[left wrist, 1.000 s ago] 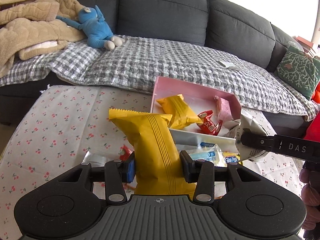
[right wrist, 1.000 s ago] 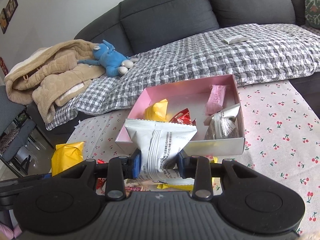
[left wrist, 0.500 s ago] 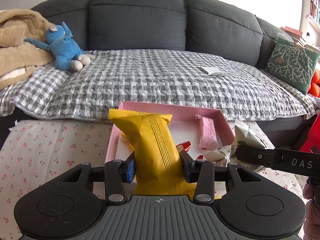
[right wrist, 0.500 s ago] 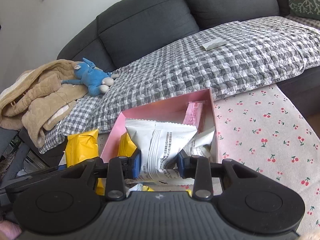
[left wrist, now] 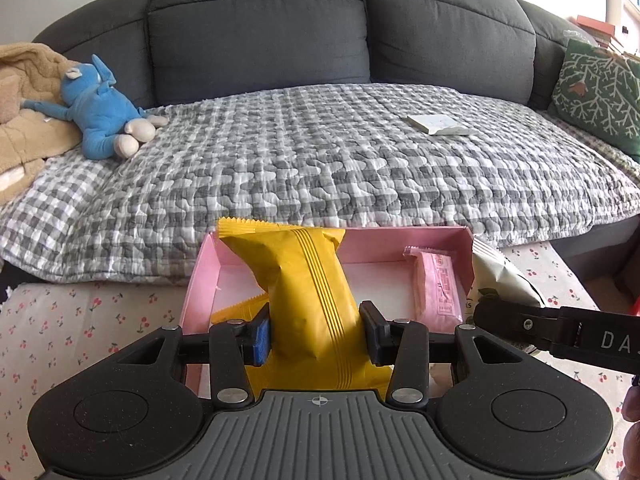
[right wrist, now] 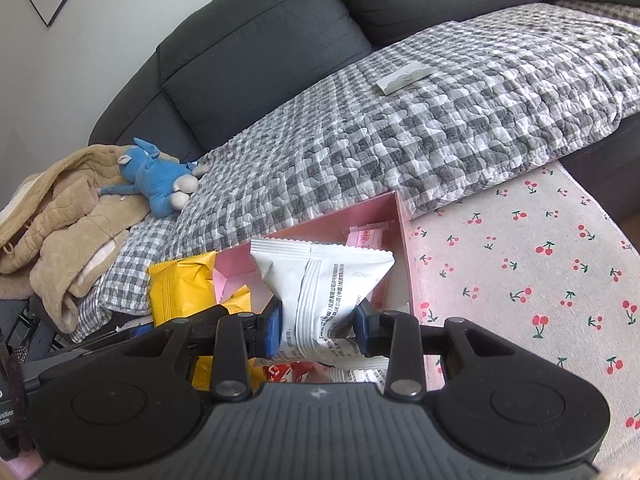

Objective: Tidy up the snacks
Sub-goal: 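Carry the yellow pastry and white bun into the pink box and open both tools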

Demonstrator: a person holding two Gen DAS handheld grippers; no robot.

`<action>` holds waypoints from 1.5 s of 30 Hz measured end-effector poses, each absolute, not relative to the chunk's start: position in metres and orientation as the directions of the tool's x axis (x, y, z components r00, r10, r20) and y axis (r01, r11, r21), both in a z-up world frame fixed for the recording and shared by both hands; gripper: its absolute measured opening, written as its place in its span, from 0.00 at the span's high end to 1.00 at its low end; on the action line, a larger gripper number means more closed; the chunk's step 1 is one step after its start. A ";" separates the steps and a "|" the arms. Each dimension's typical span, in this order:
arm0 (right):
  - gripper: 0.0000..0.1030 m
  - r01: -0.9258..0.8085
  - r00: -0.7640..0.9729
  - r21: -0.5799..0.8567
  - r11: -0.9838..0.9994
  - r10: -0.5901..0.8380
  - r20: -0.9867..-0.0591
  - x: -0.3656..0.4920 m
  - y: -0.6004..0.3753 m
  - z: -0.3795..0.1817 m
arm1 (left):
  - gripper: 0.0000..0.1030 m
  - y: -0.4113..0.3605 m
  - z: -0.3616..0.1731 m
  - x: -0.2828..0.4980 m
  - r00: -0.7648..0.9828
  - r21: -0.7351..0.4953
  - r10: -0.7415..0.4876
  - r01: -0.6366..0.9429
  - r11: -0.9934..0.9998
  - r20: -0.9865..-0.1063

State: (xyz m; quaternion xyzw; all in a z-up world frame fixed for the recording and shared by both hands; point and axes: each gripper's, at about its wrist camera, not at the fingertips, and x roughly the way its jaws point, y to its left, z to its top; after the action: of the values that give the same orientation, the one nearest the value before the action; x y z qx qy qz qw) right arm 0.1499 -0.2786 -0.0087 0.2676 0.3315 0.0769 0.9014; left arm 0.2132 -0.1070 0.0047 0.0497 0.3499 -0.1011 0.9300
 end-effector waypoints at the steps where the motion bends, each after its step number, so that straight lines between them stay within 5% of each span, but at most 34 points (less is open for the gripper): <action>1: 0.68 0.040 0.768 0.539 0.842 0.319 -0.556 0.153 -0.280 -0.011 | 0.59 -0.108 0.004 0.217 0.734 0.025 -0.148 0.219 0.975 -0.663; 13: 0.68 0.038 0.774 0.579 0.814 0.343 -0.532 0.165 -0.288 -0.019 | 0.58 -0.125 -0.015 0.248 0.709 0.056 -0.097 0.188 0.980 -0.699; 23: 0.44 0.021 0.781 0.571 0.821 0.343 -0.522 0.167 -0.281 -0.014 | 0.36 -0.119 -0.010 0.240 0.742 0.075 -0.074 0.165 0.983 -0.667; 45: 0.26 0.033 0.765 0.450 0.893 0.267 -0.586 0.115 -0.272 0.010 | 0.18 -0.058 0.018 0.163 0.747 -0.013 -0.131 0.161 0.987 -0.652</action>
State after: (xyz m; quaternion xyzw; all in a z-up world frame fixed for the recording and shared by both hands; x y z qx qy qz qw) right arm 0.1152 -0.2716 0.0096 0.2228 0.3368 0.0639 0.9126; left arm 0.1632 -0.0582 0.0180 0.0219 0.3473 -0.0782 0.9342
